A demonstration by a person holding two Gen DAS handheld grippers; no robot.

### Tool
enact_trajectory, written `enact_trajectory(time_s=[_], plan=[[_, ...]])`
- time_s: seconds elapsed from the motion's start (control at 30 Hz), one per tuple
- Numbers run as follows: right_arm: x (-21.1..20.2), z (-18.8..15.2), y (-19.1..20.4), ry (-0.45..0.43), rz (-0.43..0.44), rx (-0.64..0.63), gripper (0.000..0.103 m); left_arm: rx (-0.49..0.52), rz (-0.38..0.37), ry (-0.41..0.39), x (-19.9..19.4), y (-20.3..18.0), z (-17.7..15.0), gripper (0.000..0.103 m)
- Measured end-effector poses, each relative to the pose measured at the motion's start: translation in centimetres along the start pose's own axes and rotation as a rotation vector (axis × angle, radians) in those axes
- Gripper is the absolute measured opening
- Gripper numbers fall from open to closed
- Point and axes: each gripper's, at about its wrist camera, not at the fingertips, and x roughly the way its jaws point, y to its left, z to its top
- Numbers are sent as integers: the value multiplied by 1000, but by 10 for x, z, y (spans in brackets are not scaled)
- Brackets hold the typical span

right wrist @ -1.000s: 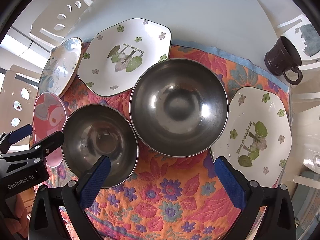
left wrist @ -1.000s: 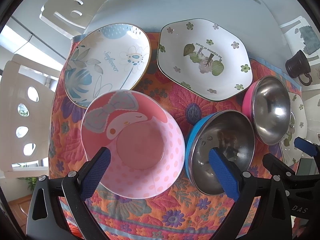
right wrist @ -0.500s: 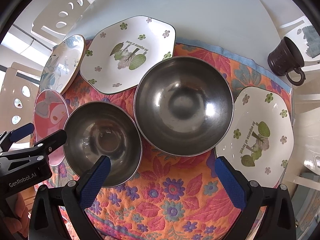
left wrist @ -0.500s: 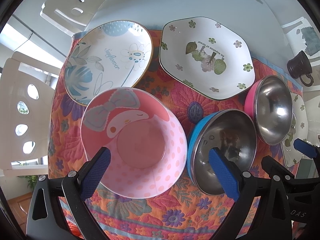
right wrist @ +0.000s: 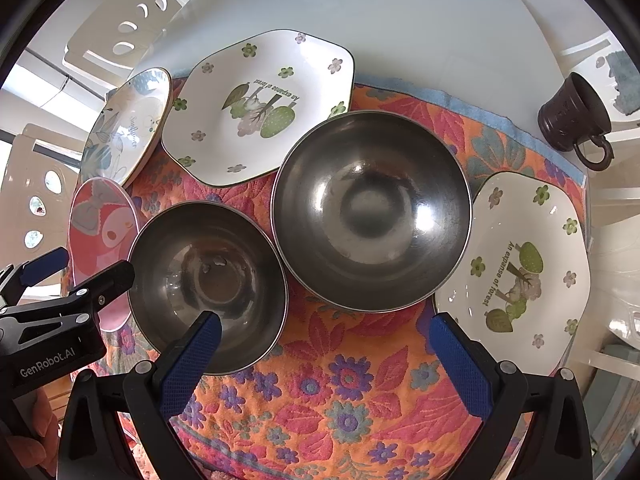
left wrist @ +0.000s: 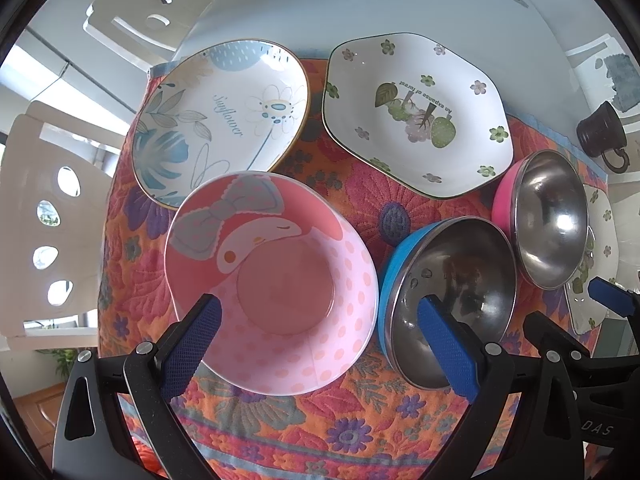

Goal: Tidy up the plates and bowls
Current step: 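Move both tools toward the blue-leaf Sunflower plate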

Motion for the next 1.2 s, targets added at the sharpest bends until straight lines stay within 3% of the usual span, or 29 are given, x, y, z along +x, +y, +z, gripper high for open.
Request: enact_trajectory(time_s=[1.2], plan=[[-1,-4,13,-5,-15,-7,103,-23,-9,11,2,22,-9,98]])
